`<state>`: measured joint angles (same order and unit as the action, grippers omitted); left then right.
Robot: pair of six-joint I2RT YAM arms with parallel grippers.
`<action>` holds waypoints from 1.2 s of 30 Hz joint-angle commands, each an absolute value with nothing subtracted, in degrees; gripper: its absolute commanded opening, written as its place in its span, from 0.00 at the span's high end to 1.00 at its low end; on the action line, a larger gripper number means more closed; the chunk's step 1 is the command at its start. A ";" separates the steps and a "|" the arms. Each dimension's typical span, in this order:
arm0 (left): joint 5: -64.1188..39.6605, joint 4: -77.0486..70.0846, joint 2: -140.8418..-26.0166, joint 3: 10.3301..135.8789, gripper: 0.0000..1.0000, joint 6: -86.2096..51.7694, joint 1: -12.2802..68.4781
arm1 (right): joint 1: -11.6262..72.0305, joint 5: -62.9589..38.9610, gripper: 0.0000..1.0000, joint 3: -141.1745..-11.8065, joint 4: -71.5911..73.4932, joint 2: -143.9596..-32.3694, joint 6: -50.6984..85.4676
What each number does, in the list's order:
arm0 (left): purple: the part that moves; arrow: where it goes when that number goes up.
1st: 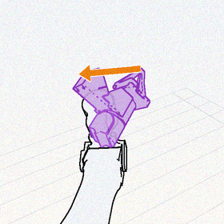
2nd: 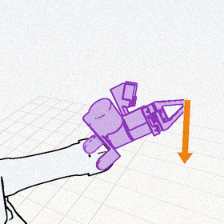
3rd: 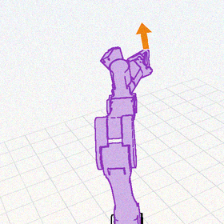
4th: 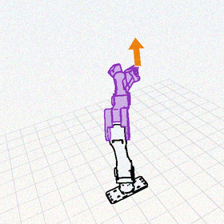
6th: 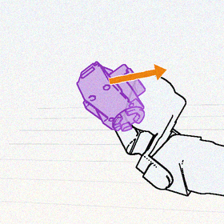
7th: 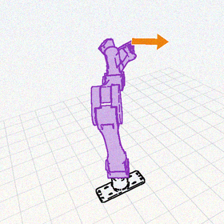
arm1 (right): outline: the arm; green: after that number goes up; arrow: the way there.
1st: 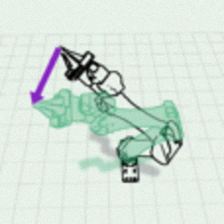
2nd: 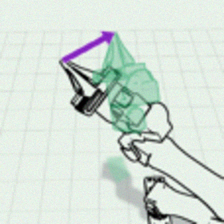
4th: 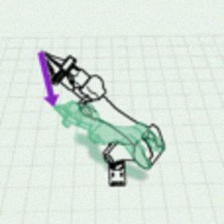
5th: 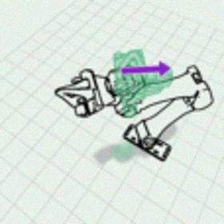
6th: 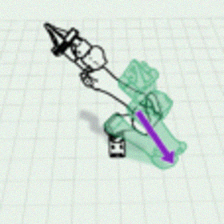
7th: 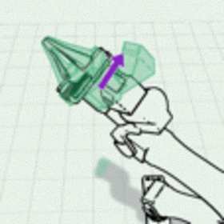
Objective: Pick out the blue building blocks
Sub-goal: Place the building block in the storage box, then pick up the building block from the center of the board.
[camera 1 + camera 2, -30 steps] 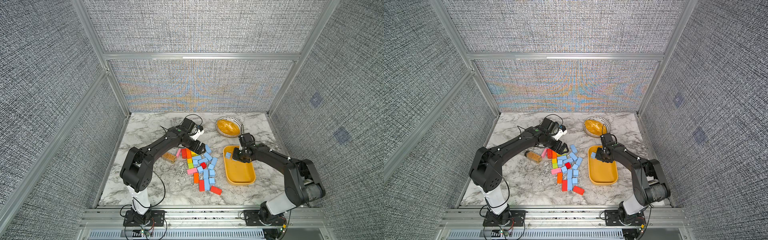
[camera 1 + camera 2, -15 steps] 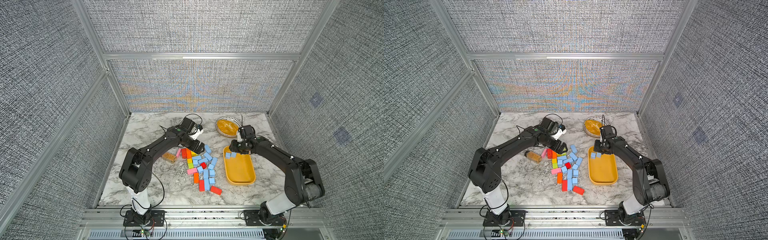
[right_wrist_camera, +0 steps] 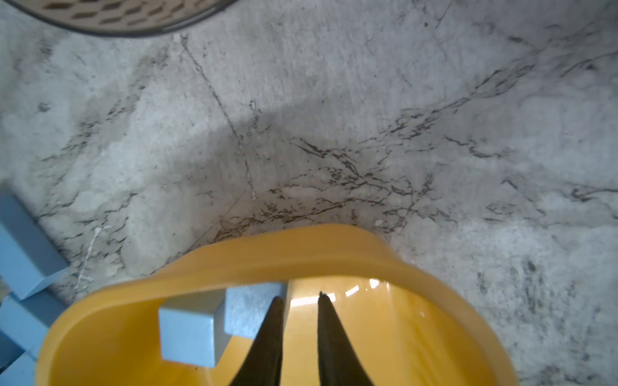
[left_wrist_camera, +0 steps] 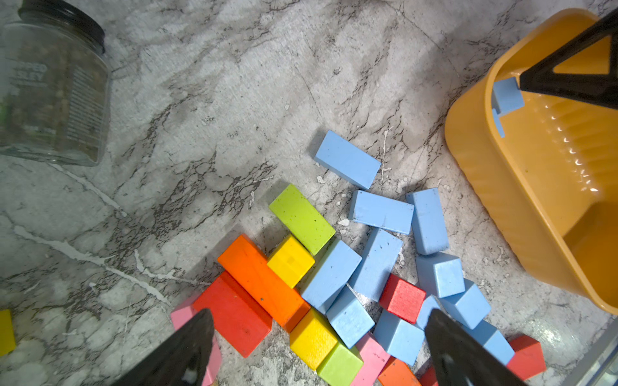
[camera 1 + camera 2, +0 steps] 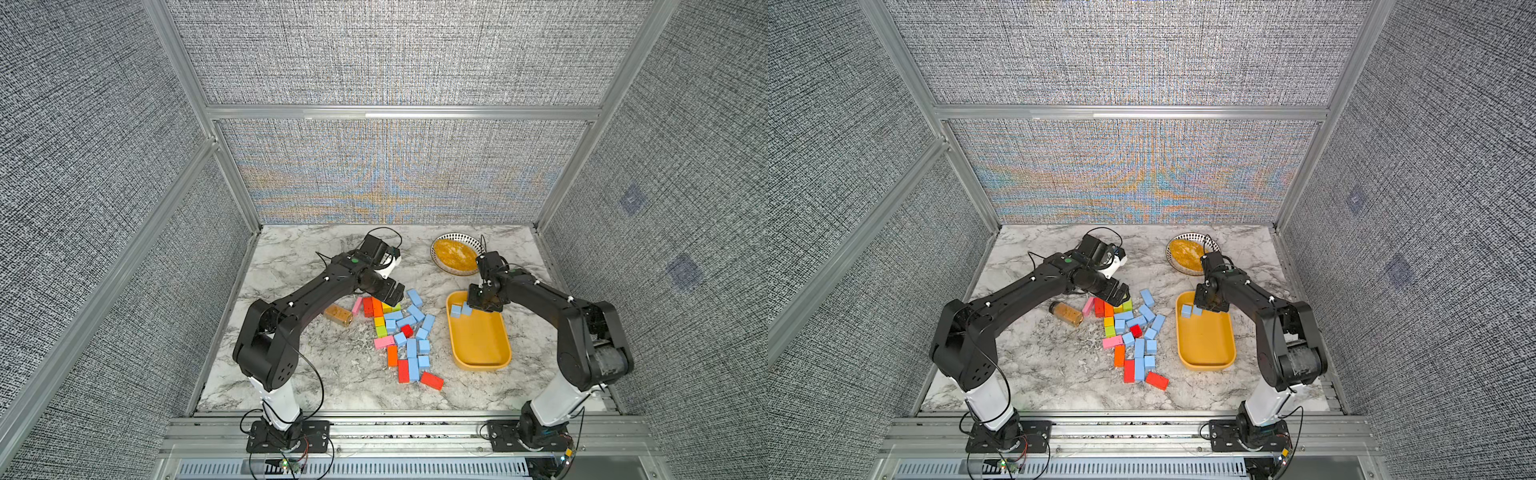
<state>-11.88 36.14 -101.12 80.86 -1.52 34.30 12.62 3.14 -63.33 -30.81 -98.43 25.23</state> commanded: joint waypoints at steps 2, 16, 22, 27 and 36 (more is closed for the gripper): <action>-11.25 36.71 -99.98 80.86 0.00 -1.93 34.31 | 12.90 5.03 0.79 -64.06 -31.01 -100.89 24.34; -8.39 36.04 -94.65 76.16 0.00 -2.14 33.78 | 15.75 5.19 0.71 -66.71 -35.39 -92.85 23.92; -7.91 34.16 -89.77 70.55 0.00 -4.78 29.63 | 23.73 4.49 0.61 -73.40 -38.86 -93.46 25.80; -9.10 30.13 -84.43 63.36 0.00 -10.33 21.78 | 30.61 5.71 0.53 -82.17 -41.98 -100.59 25.45; -10.17 26.02 -76.00 55.87 0.00 -13.36 14.28 | 32.34 1.85 0.48 -95.55 -43.05 -115.71 23.50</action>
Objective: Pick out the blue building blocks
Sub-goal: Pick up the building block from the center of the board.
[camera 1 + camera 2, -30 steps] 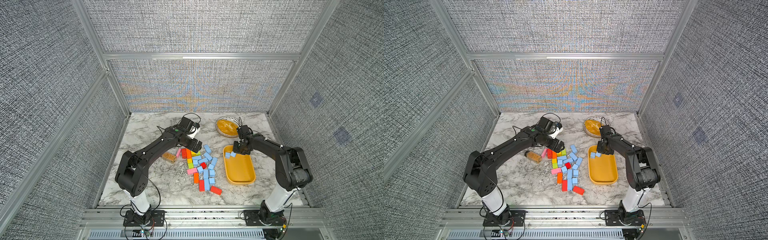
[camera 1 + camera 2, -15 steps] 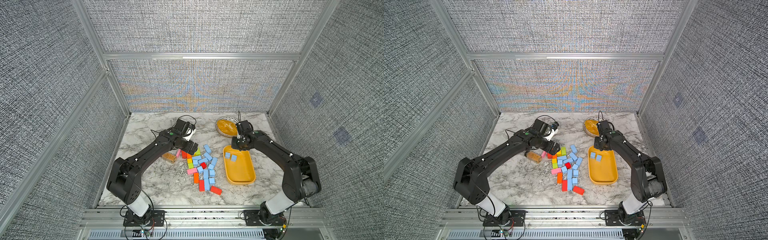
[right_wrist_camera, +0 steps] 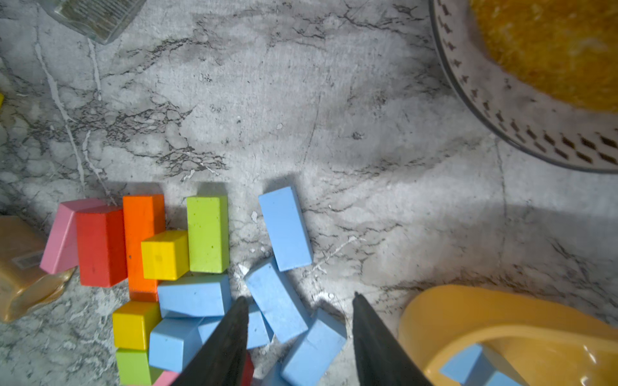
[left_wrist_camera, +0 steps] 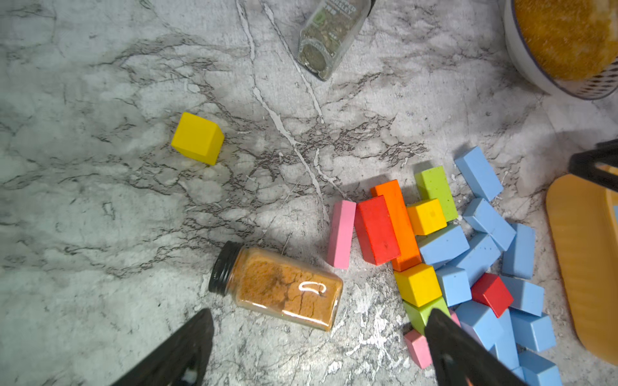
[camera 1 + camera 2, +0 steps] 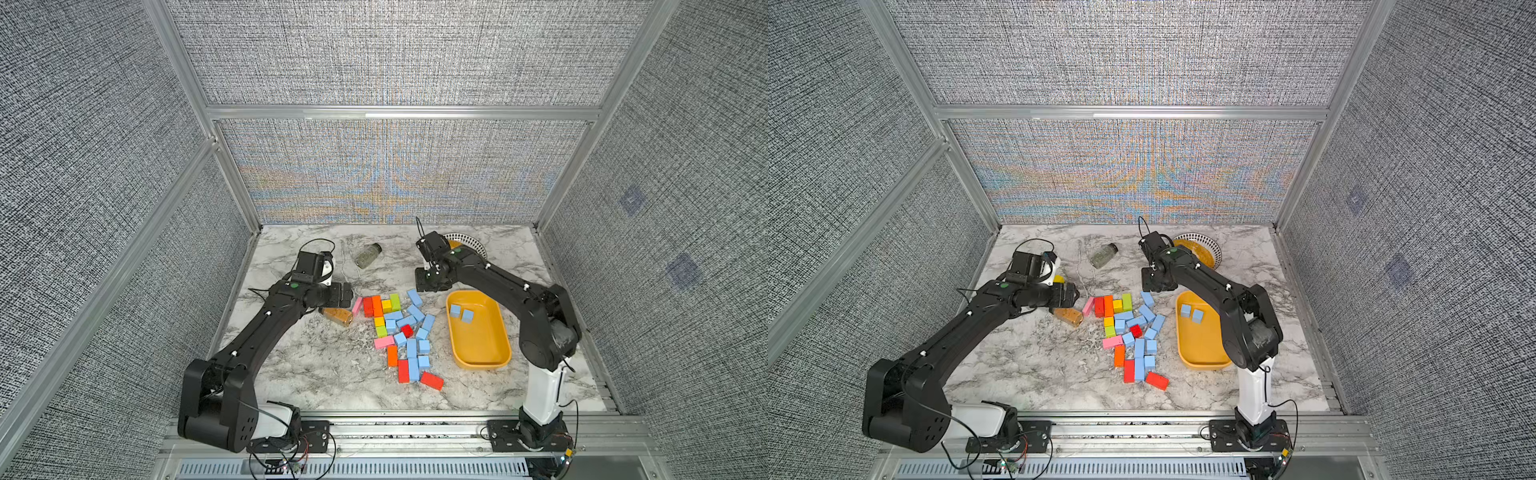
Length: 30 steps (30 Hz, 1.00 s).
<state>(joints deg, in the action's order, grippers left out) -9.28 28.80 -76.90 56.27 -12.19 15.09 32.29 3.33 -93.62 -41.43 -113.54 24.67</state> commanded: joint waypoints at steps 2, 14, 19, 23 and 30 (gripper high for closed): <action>-10.53 25.71 -75.68 55.53 0.00 -13.37 13.65 | 32.26 1.40 0.47 -97.92 -43.98 -118.50 22.59; -11.67 25.14 -76.99 56.03 0.00 -13.14 11.83 | 32.78 -0.07 0.48 -101.53 -45.42 -126.53 20.22; -12.48 25.29 -79.02 56.94 0.00 -13.10 11.78 | 32.79 -0.40 0.49 -101.78 -43.79 -128.76 20.48; -12.30 25.75 -80.21 57.97 0.00 -12.93 11.71 | 32.92 0.44 0.68 -101.56 -43.64 -130.24 20.83; -18.56 25.62 -82.68 59.69 0.00 -9.15 11.86 | 33.31 3.86 0.85 -100.03 -42.13 -126.00 21.42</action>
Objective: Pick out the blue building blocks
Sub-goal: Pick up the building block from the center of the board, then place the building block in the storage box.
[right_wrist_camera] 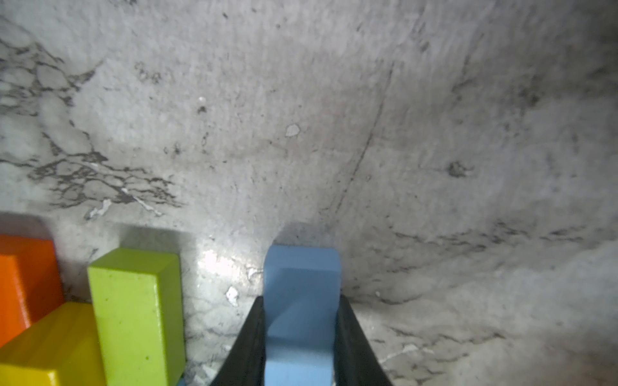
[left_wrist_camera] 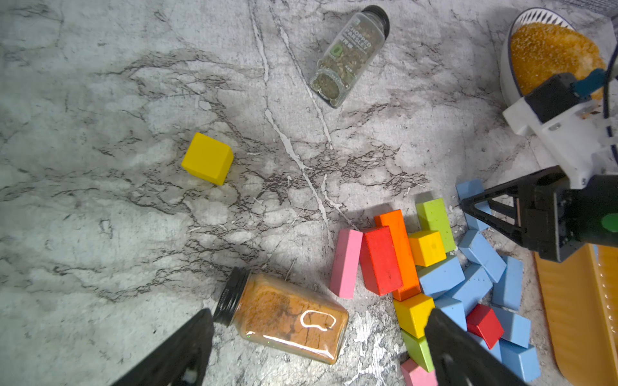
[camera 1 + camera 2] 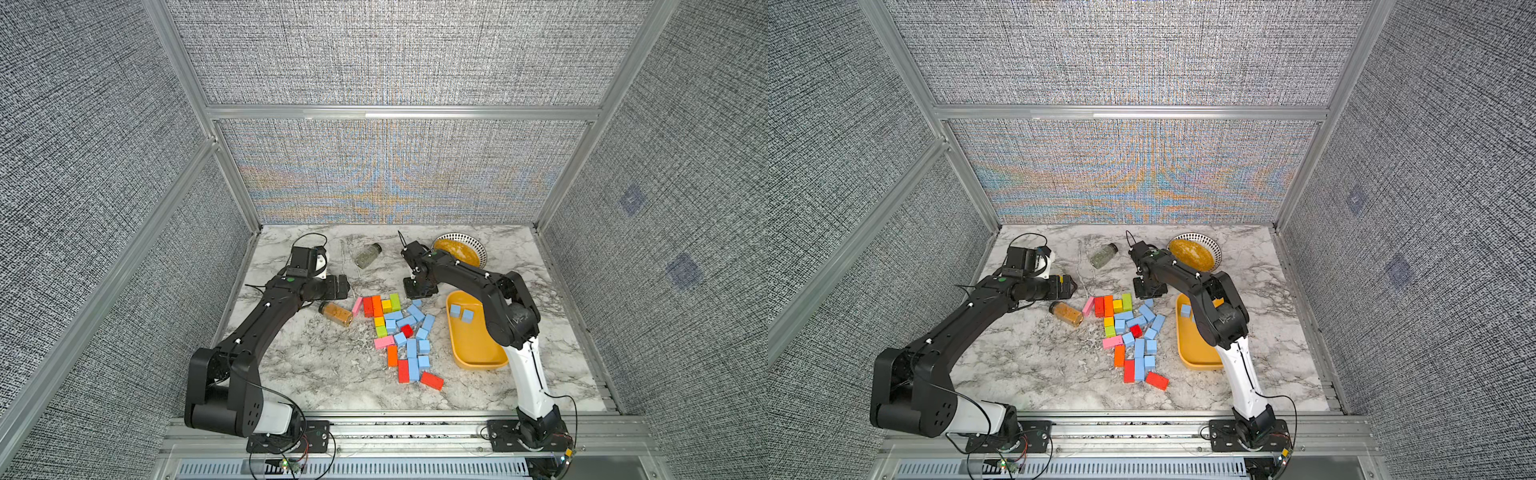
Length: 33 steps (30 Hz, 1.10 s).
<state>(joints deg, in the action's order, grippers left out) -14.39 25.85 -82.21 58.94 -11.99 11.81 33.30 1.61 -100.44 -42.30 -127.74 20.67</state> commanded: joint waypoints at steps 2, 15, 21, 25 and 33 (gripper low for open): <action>-19.88 25.58 -83.29 60.52 0.00 -9.56 11.95 | 33.15 5.13 0.85 -99.85 -42.00 -123.53 21.92; -21.01 32.83 -97.47 77.12 0.00 -3.52 24.63 | 28.56 10.66 0.85 -73.60 -37.80 -94.48 29.23; -20.33 35.74 -106.13 87.20 0.00 -2.45 30.64 | 24.32 8.35 0.83 -54.95 -34.99 -80.85 33.72; -20.07 37.75 -108.54 90.64 0.00 -0.54 33.36 | 20.59 7.59 0.81 -50.10 -33.87 -78.14 33.02; -19.32 39.85 -110.17 93.13 0.00 0.85 34.63 | 14.94 6.24 0.77 -49.74 -30.33 -83.08 29.34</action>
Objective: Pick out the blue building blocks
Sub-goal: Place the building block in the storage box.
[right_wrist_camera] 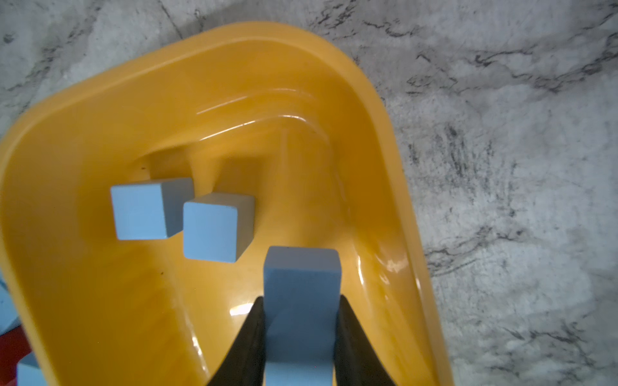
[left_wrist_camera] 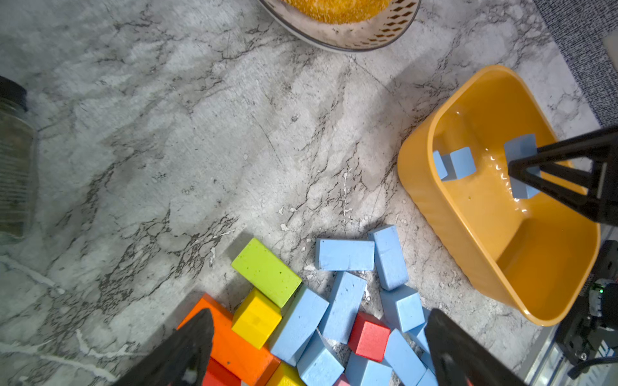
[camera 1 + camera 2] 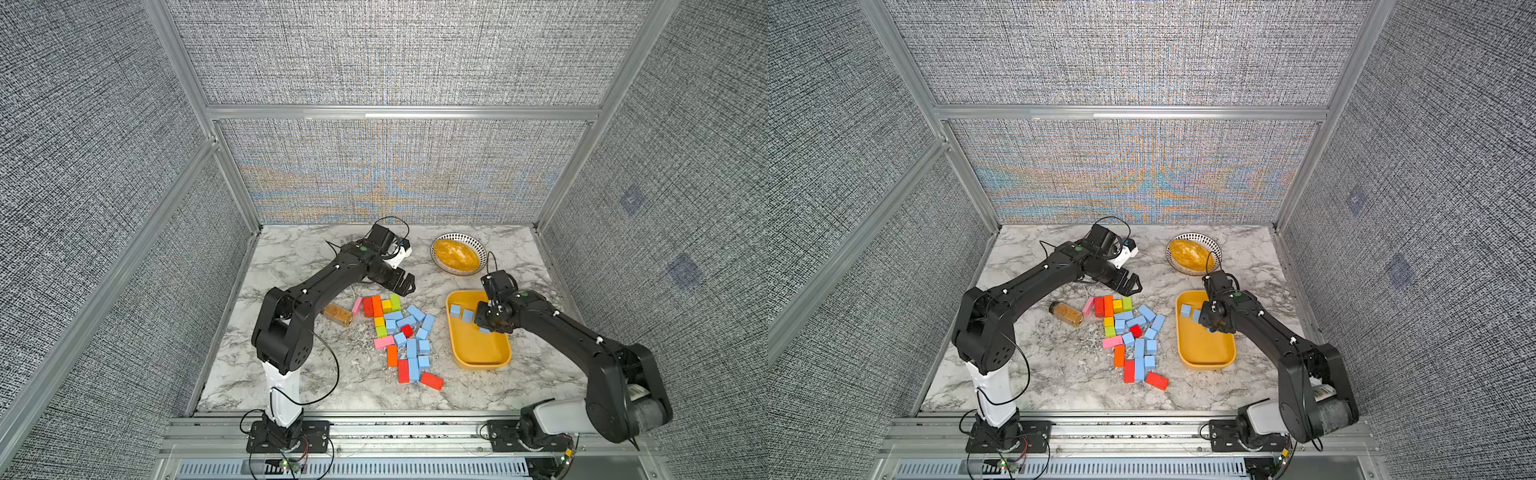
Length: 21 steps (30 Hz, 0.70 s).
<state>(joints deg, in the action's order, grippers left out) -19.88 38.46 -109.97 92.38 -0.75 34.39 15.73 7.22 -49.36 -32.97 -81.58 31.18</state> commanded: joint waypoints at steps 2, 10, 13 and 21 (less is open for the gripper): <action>-18.94 40.43 -110.21 93.47 0.00 1.49 34.71 | 14.34 5.74 0.77 -50.65 -29.99 -85.65 28.52; -16.31 40.95 -109.38 93.43 0.00 2.55 34.72 | 14.26 2.75 0.76 -54.52 -28.15 -91.21 26.70; -15.74 40.98 -108.85 92.91 0.00 2.73 34.72 | 14.22 1.42 0.75 -56.34 -28.42 -92.31 25.68; -12.85 41.50 -108.04 92.46 0.00 2.35 34.72 | 14.23 2.95 0.57 -61.34 -33.68 -91.97 24.70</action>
<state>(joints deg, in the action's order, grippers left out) -14.94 40.75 -108.90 92.60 2.48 34.74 14.24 2.42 -59.90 -30.94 -92.75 25.34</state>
